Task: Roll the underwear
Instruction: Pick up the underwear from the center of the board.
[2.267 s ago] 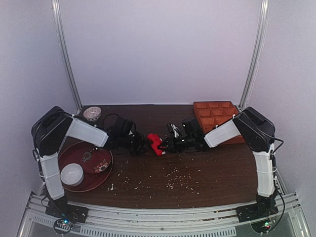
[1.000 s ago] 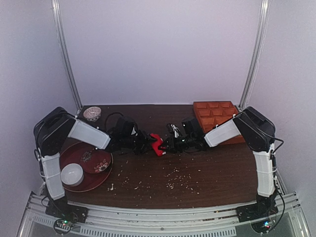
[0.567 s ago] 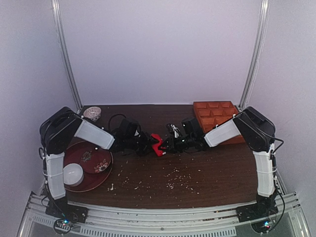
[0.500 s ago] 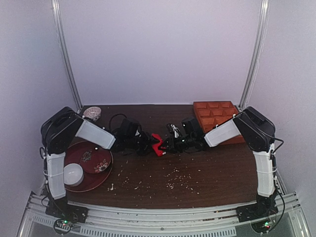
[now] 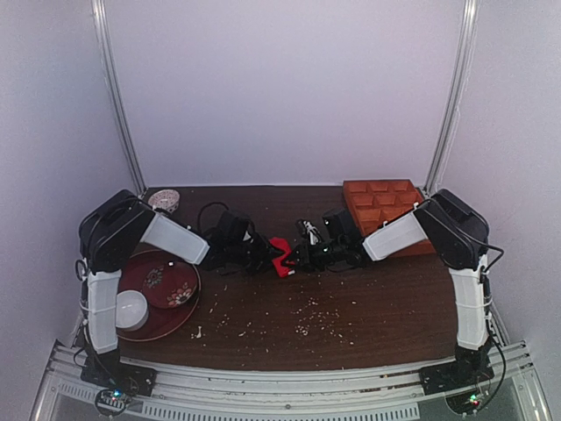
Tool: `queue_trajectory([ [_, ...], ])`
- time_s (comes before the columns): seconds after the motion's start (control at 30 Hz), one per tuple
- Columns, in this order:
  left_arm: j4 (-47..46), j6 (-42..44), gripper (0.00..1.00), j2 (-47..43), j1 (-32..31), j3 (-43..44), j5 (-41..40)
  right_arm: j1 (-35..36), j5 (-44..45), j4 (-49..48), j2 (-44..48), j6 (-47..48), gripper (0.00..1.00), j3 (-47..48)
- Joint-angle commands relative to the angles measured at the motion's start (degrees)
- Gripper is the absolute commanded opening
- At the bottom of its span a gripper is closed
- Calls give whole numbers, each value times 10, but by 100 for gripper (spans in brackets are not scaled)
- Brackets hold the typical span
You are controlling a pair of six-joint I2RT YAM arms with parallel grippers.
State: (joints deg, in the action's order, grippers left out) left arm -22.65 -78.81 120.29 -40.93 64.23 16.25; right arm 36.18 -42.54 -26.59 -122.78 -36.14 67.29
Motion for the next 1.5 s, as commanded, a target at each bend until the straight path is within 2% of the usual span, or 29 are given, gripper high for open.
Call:
queue_trajectory([
  [0.0,-25,5,12,21,-3,20,-6,4,-2,39,8,9,12,7],
  [0.13,-21,9,0,17,-3,17,-9,4,2,41,12,11,19,9],
  [0.27,-21,17,0,7,2,11,-3,-1,8,44,23,13,31,8],
  [0.7,-11,58,0,-45,30,-3,49,-32,46,93,126,40,37,-42],
  [0.93,-23,104,0,-80,51,-13,124,-40,76,139,166,66,39,-50],
  [1.0,-36,126,0,-85,60,-14,161,-44,82,145,171,66,41,-48],
  [1.03,-38,135,0,-88,63,-13,178,-46,82,146,174,65,47,-47],
  [1.07,-37,145,0,-91,66,-11,199,-47,82,147,176,64,49,-46],
  [1.2,-7,187,0,-102,76,9,264,-53,88,152,189,66,50,-44],
  [1.23,11,202,0,-105,77,17,274,-54,89,156,192,67,63,-44],
  [1.27,30,215,0,-109,79,25,282,-56,89,157,197,67,93,-44],
  [1.3,49,228,0,-112,80,36,289,-59,87,158,200,66,99,-46],
  [1.47,117,259,0,-114,81,91,315,-71,98,162,237,68,100,-66],
])
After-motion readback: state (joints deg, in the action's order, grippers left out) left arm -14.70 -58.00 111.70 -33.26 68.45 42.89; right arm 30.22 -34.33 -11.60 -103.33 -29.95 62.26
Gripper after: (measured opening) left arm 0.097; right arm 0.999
